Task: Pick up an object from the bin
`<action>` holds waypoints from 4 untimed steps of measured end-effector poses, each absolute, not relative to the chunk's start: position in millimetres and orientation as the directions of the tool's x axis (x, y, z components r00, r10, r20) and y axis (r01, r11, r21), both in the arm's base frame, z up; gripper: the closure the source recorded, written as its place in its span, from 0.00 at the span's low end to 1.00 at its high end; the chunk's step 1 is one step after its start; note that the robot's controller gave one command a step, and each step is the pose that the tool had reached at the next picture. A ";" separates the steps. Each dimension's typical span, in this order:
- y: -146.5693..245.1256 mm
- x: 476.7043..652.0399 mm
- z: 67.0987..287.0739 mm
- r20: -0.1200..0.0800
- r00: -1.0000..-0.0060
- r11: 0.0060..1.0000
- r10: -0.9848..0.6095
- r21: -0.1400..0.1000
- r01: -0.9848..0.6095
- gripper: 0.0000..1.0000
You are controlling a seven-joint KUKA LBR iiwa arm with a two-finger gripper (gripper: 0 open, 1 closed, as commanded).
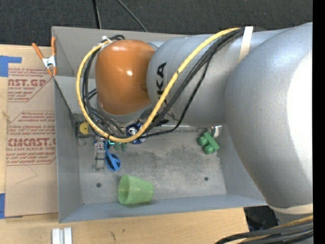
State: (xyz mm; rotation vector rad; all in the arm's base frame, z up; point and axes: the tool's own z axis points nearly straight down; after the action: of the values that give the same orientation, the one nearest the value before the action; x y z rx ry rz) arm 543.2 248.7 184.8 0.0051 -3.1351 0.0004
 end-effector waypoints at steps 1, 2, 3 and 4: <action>196.9 562.0 65.7 0.003 -0.992 0.992 -0.127 -0.002 -0.127 0.00; 200.0 563.2 70.3 -0.002 -0.992 0.992 -0.129 0.002 -0.129 1.00; 199.7 563.2 70.2 -0.002 -0.992 0.992 -0.129 0.002 -0.129 0.00; 136.6 591.5 74.2 -0.003 -0.989 0.989 -0.145 -0.002 -0.145 0.00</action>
Offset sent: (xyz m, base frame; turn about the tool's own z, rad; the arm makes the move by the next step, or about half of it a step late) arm 0.0198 -0.0498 -0.1148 -0.1263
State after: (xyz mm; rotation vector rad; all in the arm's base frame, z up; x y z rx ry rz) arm 591.5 136.6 74.2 0.2281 -3.1360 0.0029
